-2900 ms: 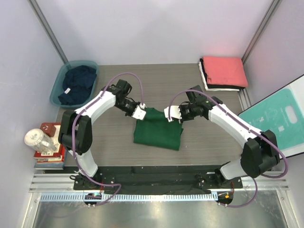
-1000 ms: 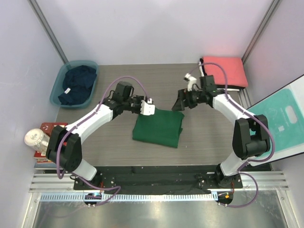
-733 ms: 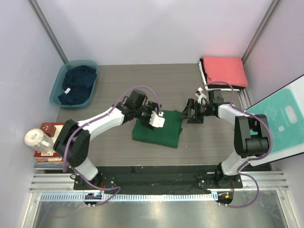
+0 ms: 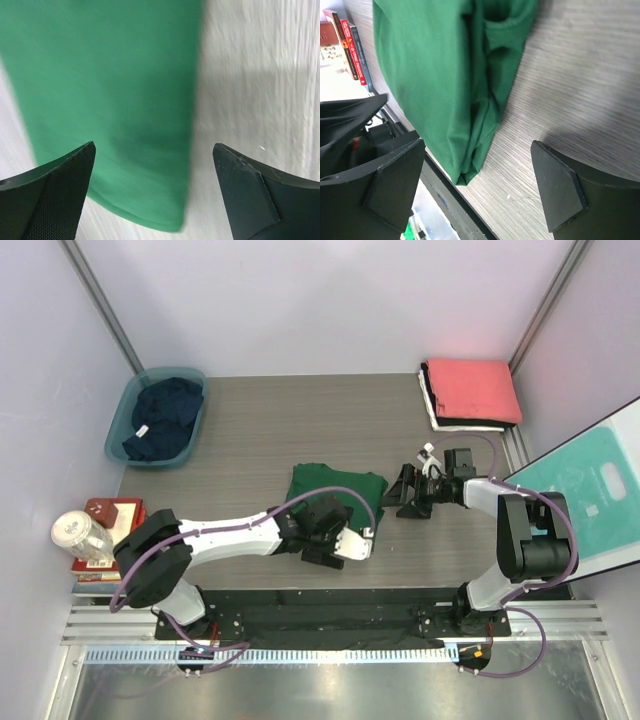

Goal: Fold and stack the t-shirts
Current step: Put the neatly folded tshirt into the corner of the board with the right arm

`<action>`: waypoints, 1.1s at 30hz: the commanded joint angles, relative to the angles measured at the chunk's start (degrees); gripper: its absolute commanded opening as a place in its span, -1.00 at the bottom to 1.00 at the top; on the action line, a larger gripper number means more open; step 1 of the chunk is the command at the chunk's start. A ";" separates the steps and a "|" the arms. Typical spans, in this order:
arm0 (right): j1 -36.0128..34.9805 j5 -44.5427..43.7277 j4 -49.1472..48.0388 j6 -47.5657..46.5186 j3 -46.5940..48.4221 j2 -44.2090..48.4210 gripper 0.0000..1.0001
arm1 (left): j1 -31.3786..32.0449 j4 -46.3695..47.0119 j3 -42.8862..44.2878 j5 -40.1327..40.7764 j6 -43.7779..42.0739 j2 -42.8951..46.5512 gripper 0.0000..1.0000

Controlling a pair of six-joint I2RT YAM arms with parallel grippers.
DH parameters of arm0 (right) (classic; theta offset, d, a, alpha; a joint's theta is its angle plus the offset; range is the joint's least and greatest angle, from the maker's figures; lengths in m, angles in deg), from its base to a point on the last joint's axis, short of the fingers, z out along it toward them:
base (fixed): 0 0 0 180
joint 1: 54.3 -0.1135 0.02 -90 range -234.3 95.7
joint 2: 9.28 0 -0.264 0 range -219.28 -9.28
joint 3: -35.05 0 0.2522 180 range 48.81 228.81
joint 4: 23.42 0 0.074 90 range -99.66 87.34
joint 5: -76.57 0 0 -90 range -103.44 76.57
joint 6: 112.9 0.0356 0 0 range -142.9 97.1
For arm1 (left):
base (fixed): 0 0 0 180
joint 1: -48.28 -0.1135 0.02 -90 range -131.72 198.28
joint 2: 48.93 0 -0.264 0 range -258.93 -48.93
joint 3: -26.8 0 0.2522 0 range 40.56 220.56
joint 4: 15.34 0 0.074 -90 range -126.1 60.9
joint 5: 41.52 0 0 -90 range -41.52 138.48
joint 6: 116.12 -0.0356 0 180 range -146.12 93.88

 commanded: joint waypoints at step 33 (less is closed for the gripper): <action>0.71 -1.47 -16.80 13.02 -4.89 -0.14 0.80 | 3.06 9.12 0.96 15.71 11.55 -8.21 -1.00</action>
